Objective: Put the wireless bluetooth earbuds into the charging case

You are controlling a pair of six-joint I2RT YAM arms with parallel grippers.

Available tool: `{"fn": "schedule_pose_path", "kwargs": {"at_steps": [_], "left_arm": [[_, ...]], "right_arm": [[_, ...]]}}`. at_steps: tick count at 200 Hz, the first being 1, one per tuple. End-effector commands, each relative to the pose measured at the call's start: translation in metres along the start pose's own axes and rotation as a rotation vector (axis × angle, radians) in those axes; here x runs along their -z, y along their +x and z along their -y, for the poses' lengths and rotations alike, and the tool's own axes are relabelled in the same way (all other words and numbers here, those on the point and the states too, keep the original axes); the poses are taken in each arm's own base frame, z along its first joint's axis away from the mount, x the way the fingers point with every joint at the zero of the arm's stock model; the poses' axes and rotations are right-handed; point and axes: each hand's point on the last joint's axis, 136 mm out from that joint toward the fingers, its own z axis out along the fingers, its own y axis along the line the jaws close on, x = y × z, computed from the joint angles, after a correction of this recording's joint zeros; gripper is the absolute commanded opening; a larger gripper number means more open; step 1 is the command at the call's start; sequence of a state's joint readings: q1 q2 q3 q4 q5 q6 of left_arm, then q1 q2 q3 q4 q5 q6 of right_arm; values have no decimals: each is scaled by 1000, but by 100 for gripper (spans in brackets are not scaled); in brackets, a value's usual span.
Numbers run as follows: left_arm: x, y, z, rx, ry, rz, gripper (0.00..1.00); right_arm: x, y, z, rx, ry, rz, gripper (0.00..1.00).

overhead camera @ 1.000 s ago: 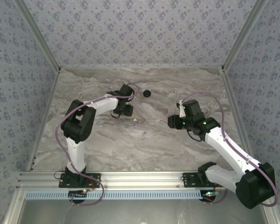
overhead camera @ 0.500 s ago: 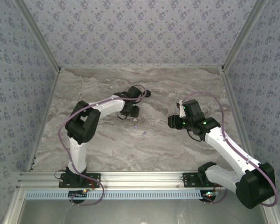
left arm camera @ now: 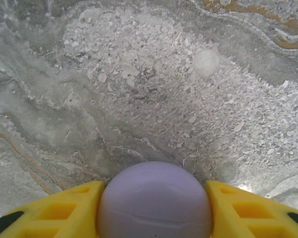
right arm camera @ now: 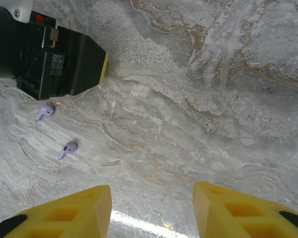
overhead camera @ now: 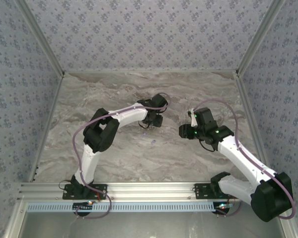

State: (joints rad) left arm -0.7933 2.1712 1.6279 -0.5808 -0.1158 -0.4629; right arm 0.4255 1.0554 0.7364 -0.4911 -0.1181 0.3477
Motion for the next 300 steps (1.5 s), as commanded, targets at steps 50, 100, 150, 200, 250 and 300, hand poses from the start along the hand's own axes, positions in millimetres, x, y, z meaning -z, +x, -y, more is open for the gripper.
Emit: {"fn": "schedule_pose_path", "kwargs": {"at_steps": [50,100,150,200,250,300], "left_arm": [[24,-7,15,-13,82,18,61],[68,-32,-2,14,158,95,61],[62,-37,-48,122,187,97,49],[34,-28,-56,160,230,48,33],[11,-14,-51,180,257,-13,26],[2,0,-43,183,275,-68,24]], "right_arm": [[-17,11,4,-32,5,-60,49],[-35,8,-4,-53,-37,-95,49],[-71,3,-18,-81,-81,-178,47],[-111,-7,-34,-96,-102,-259,31],[-145,-11,-44,-131,-112,-327,19],[-163,-18,-49,-138,-108,-341,16]]}}
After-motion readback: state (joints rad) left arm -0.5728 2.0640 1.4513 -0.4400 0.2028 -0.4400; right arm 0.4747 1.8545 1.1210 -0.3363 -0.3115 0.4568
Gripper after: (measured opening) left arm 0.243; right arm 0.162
